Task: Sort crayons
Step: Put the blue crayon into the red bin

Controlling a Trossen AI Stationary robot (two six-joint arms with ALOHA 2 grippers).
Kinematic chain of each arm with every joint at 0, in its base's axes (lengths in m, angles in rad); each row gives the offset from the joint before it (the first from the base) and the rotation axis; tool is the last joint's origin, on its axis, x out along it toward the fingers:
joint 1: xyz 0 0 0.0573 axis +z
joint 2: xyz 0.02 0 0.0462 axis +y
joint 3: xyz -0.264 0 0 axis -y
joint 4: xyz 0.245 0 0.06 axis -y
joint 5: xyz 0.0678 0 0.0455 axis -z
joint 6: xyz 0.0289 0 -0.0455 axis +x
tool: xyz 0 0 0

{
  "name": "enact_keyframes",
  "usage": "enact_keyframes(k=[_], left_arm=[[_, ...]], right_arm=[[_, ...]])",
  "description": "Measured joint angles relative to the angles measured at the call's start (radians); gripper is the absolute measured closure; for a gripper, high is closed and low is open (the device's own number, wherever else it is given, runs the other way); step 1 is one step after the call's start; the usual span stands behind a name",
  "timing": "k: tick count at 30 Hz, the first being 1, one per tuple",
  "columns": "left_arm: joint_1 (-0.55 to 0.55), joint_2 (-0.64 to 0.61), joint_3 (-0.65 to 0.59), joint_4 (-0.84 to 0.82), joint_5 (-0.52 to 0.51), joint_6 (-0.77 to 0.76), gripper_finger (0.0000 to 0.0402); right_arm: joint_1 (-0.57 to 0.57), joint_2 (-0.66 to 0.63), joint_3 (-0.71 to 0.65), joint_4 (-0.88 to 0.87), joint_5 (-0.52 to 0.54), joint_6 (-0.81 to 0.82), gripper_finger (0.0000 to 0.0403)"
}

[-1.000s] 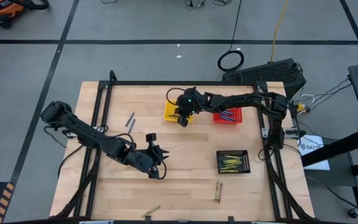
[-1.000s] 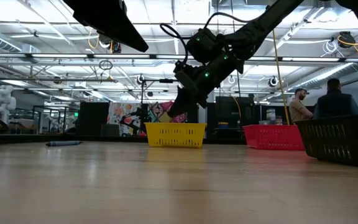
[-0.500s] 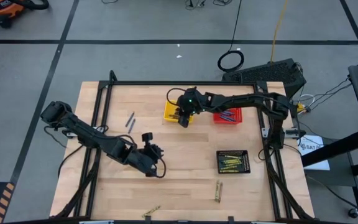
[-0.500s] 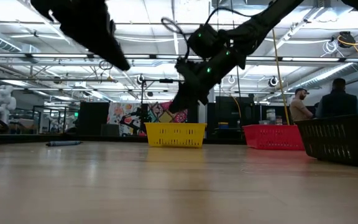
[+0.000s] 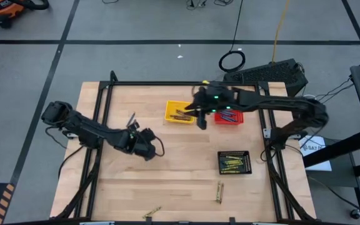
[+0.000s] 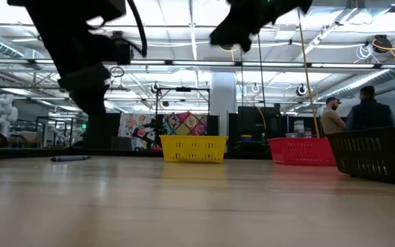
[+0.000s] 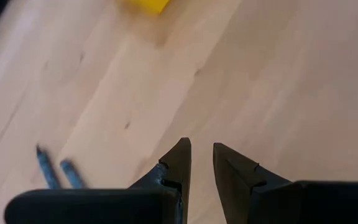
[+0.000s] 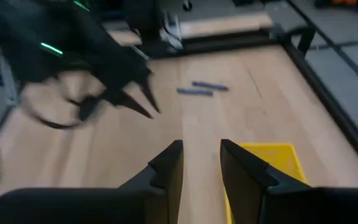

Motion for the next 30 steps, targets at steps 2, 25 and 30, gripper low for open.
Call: enact_keyframes(k=[2,25,30], left_arm=[[0.037,0.000,-0.008,-0.019,0.032,0.000,0.0329],[0.445,-0.001,-0.037,-0.188,0.182,0.033,0.0329],[0.501,-0.001,-0.120,-0.182,0.247,0.027,0.0329]], right_arm=[[0.011,-0.059,0.000,-0.025,0.000,0.000,0.0309],[0.051,-0.256,0.000,-0.316,0.002,0.131,0.0310],[0.051,-0.250,0.000,-0.348,0.002,0.131,0.0310]])
